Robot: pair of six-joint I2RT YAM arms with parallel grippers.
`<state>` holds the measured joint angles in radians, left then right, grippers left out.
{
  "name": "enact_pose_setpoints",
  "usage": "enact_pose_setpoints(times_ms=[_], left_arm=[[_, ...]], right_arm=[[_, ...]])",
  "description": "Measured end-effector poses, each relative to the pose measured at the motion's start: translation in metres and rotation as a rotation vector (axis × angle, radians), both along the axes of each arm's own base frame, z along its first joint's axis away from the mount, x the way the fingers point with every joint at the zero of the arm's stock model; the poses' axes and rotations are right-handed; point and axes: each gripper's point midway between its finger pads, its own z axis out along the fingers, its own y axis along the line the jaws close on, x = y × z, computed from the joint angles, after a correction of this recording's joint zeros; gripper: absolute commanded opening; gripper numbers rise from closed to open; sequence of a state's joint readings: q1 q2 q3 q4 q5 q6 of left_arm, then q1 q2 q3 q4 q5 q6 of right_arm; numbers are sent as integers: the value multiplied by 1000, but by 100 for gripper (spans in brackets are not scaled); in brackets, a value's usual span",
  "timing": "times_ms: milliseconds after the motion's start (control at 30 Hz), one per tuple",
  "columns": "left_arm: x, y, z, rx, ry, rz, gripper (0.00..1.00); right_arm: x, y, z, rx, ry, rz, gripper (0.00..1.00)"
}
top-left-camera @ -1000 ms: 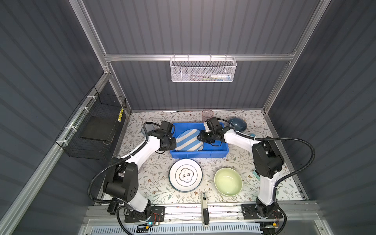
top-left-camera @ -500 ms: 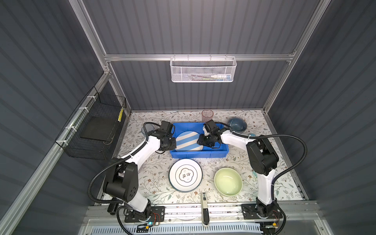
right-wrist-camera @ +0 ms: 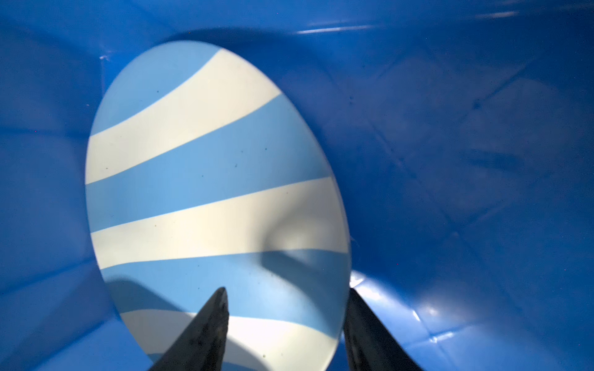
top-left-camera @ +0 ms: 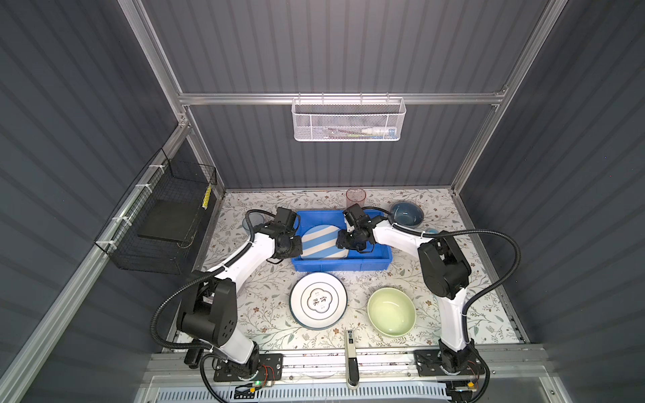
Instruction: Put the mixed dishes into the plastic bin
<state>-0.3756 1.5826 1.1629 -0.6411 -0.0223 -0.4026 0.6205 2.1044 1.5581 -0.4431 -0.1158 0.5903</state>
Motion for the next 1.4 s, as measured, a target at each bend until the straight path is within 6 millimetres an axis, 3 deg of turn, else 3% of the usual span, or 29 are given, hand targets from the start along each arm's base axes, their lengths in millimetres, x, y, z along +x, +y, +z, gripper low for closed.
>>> enact_pose_setpoints(times_ms=[267,500,700,833,900,1033,1267,1400], left_arm=[[0,0,0,-1,1,0,24],[-9,2,14,-11,-8,-4,38],[-23,6,38,-29,-35,-7,42],[-37,7,44,-44,-18,-18,43],[-48,7,43,-62,-3,-30,43],[-70,7,34,-86,51,-48,43],[-102,9,10,-120,138,-47,40],[-122,12,-13,-139,204,-15,36]], right_arm=[[-3,0,-4,-50,-8,21,66],[-7,-4,7,-70,-28,39,72],[-10,-8,63,-31,-128,55,74],[-17,-12,103,12,-197,73,70],[-27,-16,116,38,-215,85,68],[-54,-26,124,72,-208,107,67],[-114,-28,121,110,-176,190,66],[-144,-25,107,129,-137,235,62]])
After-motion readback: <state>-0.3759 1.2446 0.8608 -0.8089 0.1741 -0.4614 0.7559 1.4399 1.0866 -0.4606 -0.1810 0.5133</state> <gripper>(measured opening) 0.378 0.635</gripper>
